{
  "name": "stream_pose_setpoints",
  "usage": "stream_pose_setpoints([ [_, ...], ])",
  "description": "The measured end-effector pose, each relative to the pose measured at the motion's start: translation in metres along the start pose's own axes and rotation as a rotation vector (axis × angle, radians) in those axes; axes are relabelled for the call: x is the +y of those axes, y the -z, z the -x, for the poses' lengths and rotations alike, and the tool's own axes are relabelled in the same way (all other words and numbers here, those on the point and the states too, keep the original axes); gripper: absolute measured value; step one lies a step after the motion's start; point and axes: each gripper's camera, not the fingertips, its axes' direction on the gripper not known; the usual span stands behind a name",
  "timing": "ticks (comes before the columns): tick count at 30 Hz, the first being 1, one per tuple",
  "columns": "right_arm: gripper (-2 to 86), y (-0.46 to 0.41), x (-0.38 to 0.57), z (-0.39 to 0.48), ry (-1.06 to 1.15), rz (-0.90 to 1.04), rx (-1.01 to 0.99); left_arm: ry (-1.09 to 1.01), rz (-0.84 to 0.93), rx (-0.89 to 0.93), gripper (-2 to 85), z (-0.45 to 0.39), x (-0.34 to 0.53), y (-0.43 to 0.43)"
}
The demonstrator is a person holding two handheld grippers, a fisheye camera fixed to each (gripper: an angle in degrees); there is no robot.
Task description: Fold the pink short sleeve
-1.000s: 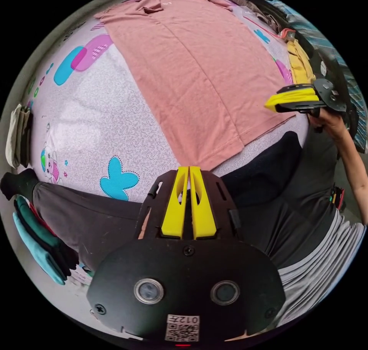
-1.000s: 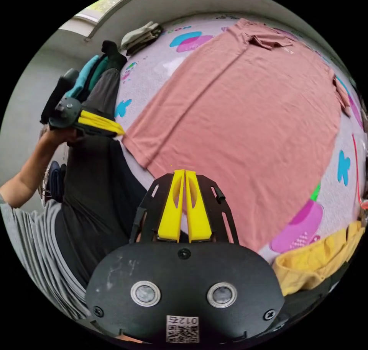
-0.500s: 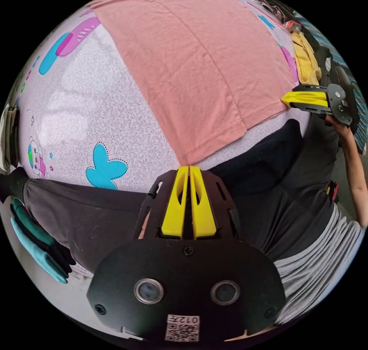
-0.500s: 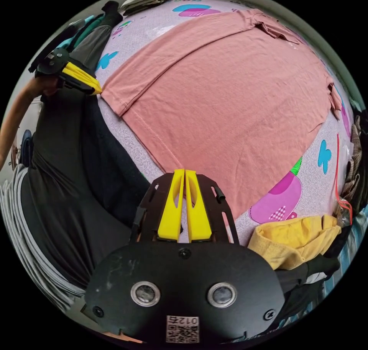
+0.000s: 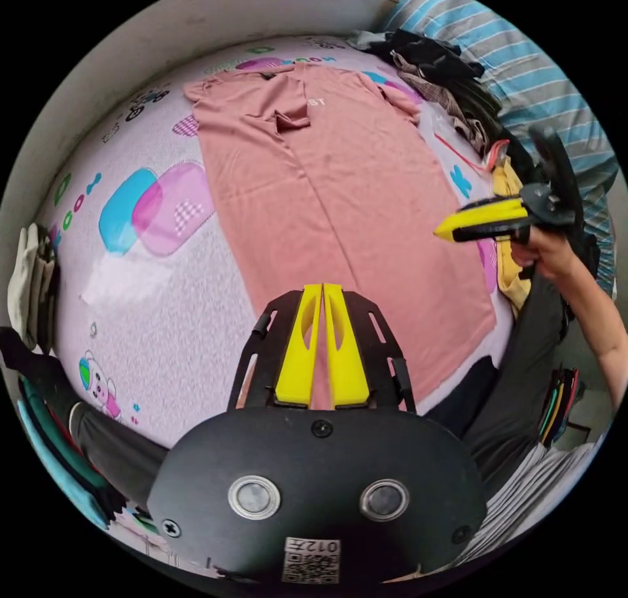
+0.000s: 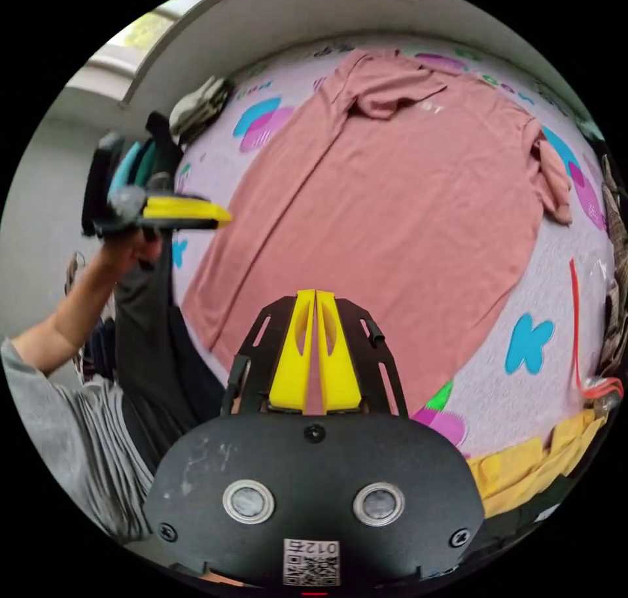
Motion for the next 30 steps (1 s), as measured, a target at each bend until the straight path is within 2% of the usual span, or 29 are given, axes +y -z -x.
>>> stream_pose_setpoints([
  [6,0.9,0.044,-0.12,-0.066,-0.108,-0.219,0.056,0.08,-0.12,0.039,1.2,0.016,-0.047,-0.005],
  [10,3.8,0.06,-0.186,-0.093,-0.134,-0.281,0.139,0.043,-0.214,-0.076,1.9,0.013,-0.085,-0.004],
  [13,5.0,0.062,-0.224,-0.102,-0.108,-0.265,0.201,-0.096,-0.263,-0.246,3.2,-0.008,-0.113,-0.005],
  [18,6.0,0.063,-0.263,-0.114,-0.056,-0.231,0.255,-0.49,-0.265,-0.562,4.8,-0.063,-0.141,-0.025],
  [20,6.2,0.064,-0.273,-0.115,-0.023,-0.22,0.266,-0.556,-0.25,-0.621,4.7,-0.072,-0.145,-0.034],
  [26,0.6,0.067,-0.298,-0.104,0.081,-0.142,0.357,-0.475,-0.19,-0.584,1.3,-0.065,-0.169,-0.046],
  [30,-0.8,0.089,-0.309,-0.101,0.101,-0.155,0.386,-0.327,-0.207,-0.444,0.2,-0.044,-0.187,-0.031],
])
